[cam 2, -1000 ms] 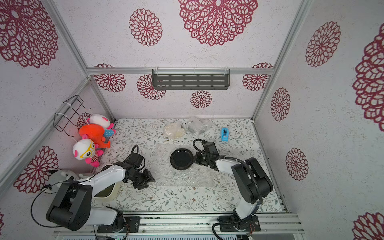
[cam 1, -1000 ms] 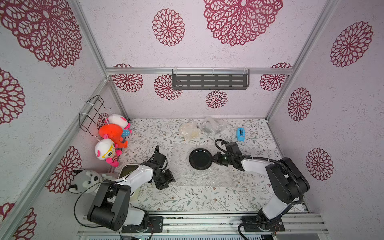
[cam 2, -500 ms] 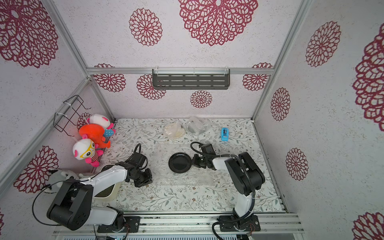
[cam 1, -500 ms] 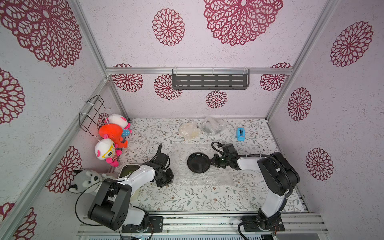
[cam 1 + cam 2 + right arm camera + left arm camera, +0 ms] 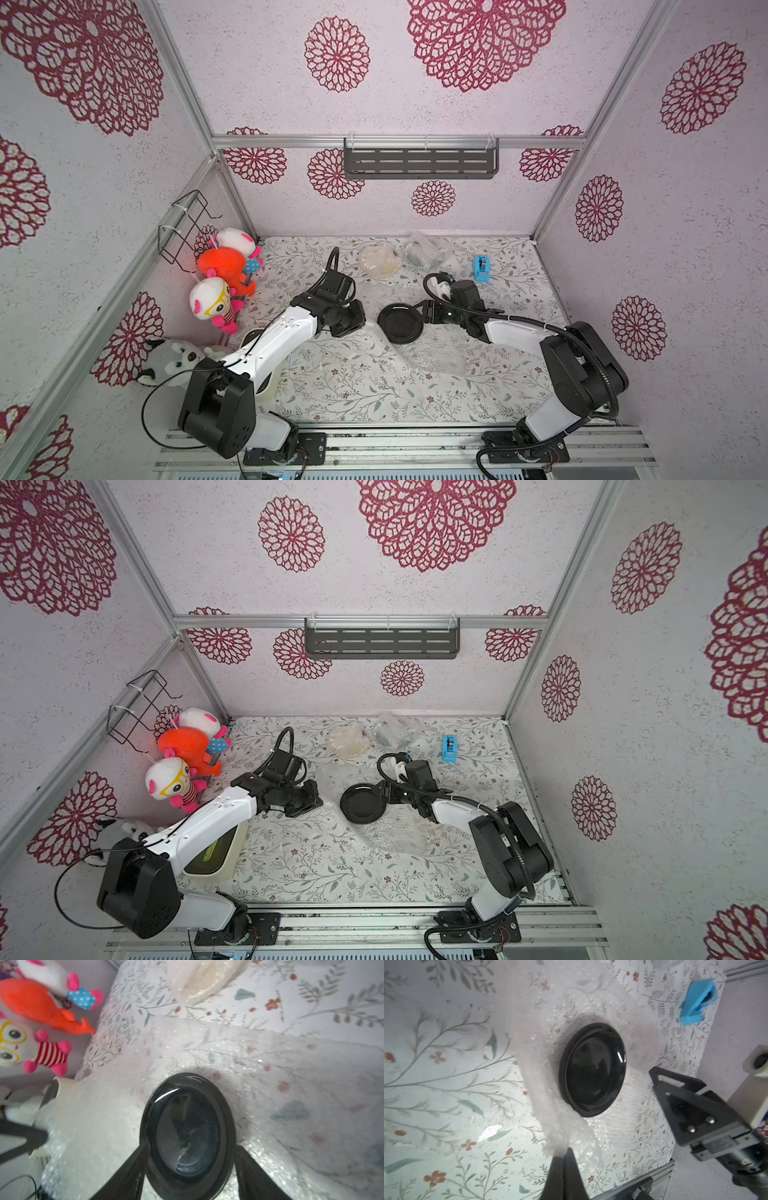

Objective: Wrap dinner plates in bubble wrap
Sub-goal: Place the plate on the bubble wrap, then wrap the plate in the bubble wrap.

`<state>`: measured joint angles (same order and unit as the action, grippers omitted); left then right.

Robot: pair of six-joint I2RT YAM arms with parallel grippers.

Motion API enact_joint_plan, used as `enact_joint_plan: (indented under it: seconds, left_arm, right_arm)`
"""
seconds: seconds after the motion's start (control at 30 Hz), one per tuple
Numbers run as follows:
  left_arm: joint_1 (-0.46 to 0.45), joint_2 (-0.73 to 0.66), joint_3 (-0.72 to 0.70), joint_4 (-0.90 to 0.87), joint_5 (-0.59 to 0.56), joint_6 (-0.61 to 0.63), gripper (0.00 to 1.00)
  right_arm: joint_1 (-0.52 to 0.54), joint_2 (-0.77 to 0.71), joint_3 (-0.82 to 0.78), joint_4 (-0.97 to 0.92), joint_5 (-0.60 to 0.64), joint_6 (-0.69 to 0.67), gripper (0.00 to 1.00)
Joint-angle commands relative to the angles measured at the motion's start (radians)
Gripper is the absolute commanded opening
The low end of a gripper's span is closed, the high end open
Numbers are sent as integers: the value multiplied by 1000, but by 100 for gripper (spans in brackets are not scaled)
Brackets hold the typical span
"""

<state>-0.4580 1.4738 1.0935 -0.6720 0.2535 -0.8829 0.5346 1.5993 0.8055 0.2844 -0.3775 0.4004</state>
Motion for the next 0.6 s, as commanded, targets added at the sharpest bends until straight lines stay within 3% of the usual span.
enact_joint_plan:
  seconds: [0.0, 0.2, 0.3, 0.33, 0.5, 0.53, 0.57]
  left_arm:
    - [-22, 69, 71, -57, 7, 10, 0]
    - [-47, 118, 112, -56, 12, -5, 0]
    - [-55, 124, 120, -52, 19, -6, 0]
    - [-57, 123, 124, -53, 23, -5, 0]
    - [-57, 125, 138, -52, 32, 6, 2]
    - [-57, 130, 146, -54, 45, 17, 10]
    - [-57, 134, 155, -56, 53, 32, 24]
  right_arm:
    - [114, -40, -9, 117, -89, -241, 68]
    - [217, 50, 55, 140, -82, -359, 68]
    - [238, 97, 104, 120, 0, -364, 63]
    - [238, 107, 116, 119, 21, -344, 58]
    - [237, 104, 116, 87, 134, -283, 12]
    - [230, 97, 107, 86, 118, -264, 6]
    - [219, 91, 98, 94, 87, -225, 0]
